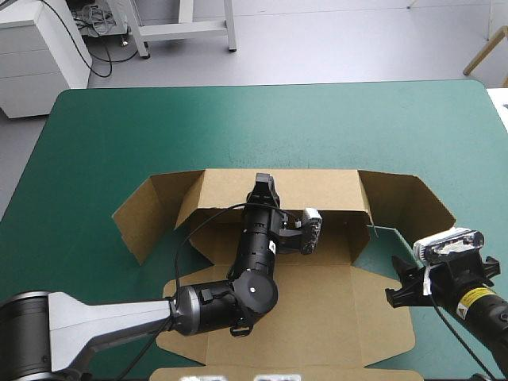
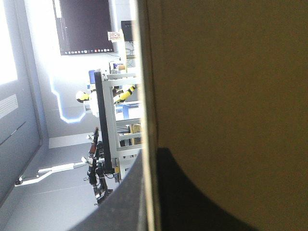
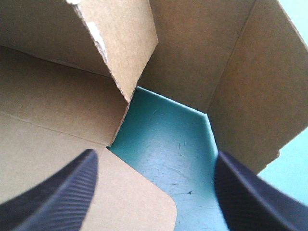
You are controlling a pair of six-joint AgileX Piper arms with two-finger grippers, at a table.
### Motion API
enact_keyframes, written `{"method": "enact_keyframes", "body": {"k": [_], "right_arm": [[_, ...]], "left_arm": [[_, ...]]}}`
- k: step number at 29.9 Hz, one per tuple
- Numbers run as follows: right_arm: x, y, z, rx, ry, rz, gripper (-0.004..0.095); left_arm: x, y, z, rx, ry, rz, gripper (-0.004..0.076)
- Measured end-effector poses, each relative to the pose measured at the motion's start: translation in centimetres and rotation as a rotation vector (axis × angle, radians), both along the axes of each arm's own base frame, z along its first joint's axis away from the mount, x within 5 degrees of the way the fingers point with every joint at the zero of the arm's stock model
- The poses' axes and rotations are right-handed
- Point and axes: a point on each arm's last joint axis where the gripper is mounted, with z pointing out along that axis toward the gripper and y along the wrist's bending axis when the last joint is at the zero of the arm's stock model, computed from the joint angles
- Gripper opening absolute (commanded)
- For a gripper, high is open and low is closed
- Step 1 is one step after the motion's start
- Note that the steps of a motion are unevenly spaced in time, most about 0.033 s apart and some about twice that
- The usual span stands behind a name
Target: Fold the box
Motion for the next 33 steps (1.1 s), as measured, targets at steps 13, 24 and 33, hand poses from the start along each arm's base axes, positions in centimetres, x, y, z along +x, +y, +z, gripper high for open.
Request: {"method": "enact_keyframes", "body": {"k": [13,24,33], "right_arm": [[4.6,1.0,5.3,0.007,-0.021,-0.129,0.0901],[16.1,0.7,10.1,-0.190,0.010,-0.312,0.0901],[24.8,-2.8,7.9,-0.063,0.382,-0.250,0.0901]], "left_arm": [[0.0,0.0,0.0,0.000,0.000,0.000,-0.0010],[0.0,0.0,0.0,-0.001,0.002,0.002,-0.0010],[0.0,0.0,0.0,-0.001,0.004,0.003,-0.0010]]}}
